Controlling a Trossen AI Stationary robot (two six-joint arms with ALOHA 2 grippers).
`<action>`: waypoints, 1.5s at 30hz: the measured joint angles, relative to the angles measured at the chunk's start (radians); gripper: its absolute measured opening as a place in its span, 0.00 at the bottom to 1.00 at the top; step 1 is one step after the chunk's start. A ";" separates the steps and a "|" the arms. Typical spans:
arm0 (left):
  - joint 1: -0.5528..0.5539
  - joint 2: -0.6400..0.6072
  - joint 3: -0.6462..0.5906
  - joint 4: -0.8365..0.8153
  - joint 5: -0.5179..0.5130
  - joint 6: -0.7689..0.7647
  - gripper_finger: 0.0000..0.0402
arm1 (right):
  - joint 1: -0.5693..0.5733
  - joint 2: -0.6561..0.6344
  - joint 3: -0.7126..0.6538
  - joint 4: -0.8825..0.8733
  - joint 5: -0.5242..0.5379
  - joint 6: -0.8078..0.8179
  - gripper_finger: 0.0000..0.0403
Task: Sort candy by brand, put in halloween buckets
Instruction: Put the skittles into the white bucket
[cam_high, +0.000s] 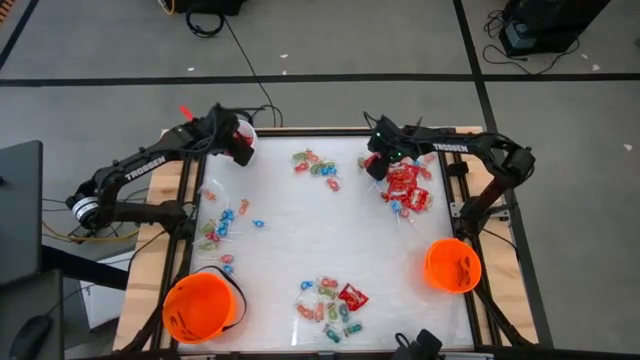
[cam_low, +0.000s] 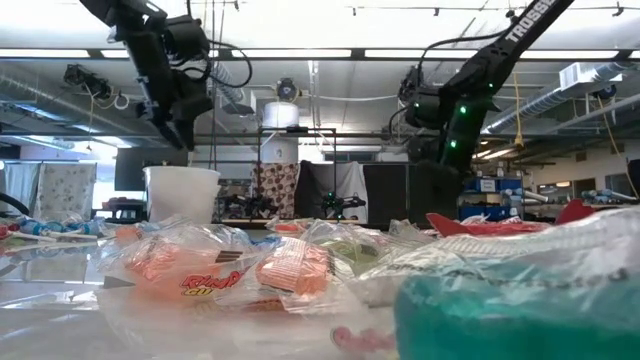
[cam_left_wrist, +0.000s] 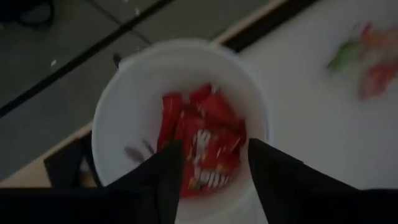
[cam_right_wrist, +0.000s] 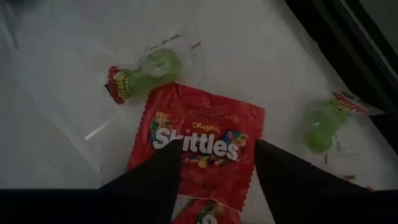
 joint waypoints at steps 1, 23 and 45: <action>-0.004 0.000 0.000 0.027 0.005 0.000 0.47 | -0.001 0.000 -0.012 0.017 -0.001 0.002 0.57; -0.139 0.010 -0.010 0.310 0.085 -0.015 0.48 | -0.002 0.086 -0.075 0.145 -0.074 0.015 0.26; -0.245 0.189 -0.119 0.688 0.186 -0.015 0.48 | 0.015 -0.135 -0.081 -0.009 -0.061 0.084 0.42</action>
